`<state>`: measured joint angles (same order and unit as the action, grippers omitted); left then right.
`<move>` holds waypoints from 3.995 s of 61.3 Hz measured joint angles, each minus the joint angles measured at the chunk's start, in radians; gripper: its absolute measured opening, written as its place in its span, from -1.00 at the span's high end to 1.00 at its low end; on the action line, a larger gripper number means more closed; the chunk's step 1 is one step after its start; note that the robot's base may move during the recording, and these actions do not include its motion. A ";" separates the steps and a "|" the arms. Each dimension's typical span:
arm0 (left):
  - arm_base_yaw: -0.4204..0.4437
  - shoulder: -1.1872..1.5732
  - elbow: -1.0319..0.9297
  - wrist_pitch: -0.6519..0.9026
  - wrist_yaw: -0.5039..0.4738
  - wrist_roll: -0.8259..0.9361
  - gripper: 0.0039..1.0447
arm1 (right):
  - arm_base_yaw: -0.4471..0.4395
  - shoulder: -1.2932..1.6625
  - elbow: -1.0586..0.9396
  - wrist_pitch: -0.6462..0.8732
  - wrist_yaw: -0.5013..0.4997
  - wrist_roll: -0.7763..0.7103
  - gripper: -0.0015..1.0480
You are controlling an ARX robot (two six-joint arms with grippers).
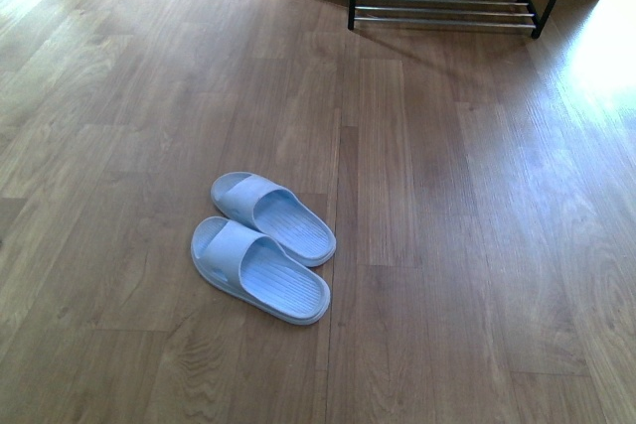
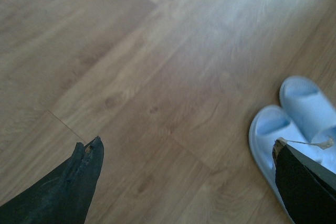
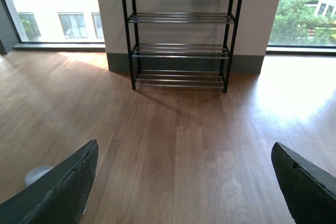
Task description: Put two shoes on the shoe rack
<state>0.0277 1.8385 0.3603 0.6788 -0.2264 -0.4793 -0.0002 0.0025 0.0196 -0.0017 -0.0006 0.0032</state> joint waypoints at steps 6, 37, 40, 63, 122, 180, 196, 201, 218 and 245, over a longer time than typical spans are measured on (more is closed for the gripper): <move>-0.049 0.223 0.090 0.024 0.093 0.001 -0.83 | 0.000 0.000 0.000 0.000 0.000 0.000 -0.82; -0.206 0.742 0.598 -0.051 0.312 -0.048 -0.83 | 0.000 0.000 0.000 0.000 0.000 0.000 -0.82; -0.214 0.774 0.657 -0.084 0.327 -0.048 -0.83 | 0.000 0.000 0.000 0.000 0.000 0.000 -0.82; -0.286 1.041 1.077 -0.330 0.332 -0.022 -0.83 | 0.000 0.000 0.000 0.000 0.000 0.000 -0.82; -0.169 1.072 0.980 -0.278 0.015 0.116 0.36 | 0.000 0.000 0.000 0.000 0.000 0.000 -0.82; -0.109 0.824 0.615 -0.056 0.034 0.406 -0.04 | 0.000 0.000 0.000 0.000 0.000 0.000 -0.82; -0.100 0.974 0.831 -0.165 0.034 0.518 -0.85 | 0.000 0.000 0.000 0.000 0.000 0.000 -0.82; -0.095 1.017 0.906 -0.181 0.029 0.586 -0.83 | 0.000 0.000 0.000 0.000 0.000 0.000 -0.82; -0.076 1.126 1.027 -0.164 -0.023 0.696 -0.32 | 0.000 0.000 0.000 0.000 0.000 0.000 -0.82; -0.044 1.104 0.965 -0.130 -0.016 0.698 0.97 | 0.000 0.000 0.000 0.000 0.000 0.000 -0.82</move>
<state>-0.0166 2.9421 1.3254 0.5491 -0.2424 0.2188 -0.0002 0.0029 0.0196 -0.0017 -0.0002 0.0032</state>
